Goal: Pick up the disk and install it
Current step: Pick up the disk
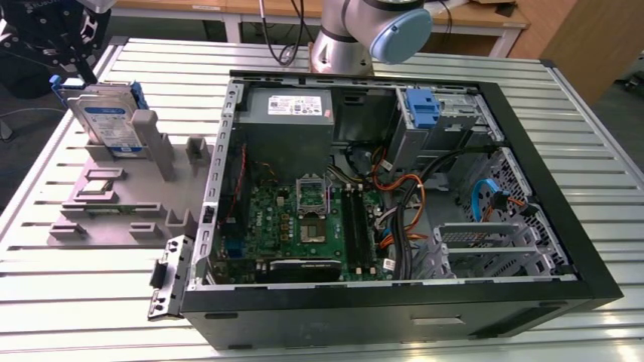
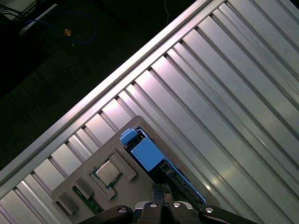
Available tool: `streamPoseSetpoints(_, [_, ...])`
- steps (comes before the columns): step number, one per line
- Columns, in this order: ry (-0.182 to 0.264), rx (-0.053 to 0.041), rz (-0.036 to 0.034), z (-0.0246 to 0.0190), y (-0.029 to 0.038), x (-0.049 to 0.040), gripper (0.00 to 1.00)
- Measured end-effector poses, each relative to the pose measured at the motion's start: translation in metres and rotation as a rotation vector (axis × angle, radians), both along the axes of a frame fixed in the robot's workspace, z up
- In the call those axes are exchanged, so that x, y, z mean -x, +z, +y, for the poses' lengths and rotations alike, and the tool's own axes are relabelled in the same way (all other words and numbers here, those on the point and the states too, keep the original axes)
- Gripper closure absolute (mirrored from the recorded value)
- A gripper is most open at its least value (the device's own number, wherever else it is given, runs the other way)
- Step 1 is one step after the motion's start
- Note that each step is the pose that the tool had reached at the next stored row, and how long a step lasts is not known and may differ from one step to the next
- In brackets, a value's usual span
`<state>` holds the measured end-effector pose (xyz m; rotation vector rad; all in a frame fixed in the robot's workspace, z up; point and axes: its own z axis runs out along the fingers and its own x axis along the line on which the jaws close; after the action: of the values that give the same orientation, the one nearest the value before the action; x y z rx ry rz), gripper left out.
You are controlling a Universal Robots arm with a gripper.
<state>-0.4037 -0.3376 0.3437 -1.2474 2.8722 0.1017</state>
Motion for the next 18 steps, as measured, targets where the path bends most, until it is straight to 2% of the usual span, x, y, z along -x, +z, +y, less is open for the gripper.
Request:
streamPoseSetpoints(9, [0.001,0.0,0.0,0.0,0.0,0.0,0.89])
streamPoseSetpoints(14, [0.035,-0.0001,0.0,0.0,0.0,0.0,0.89])
streamPoseSetpoints(18, [0.038,0.0,0.0,0.0,0.0,0.0,0.89])
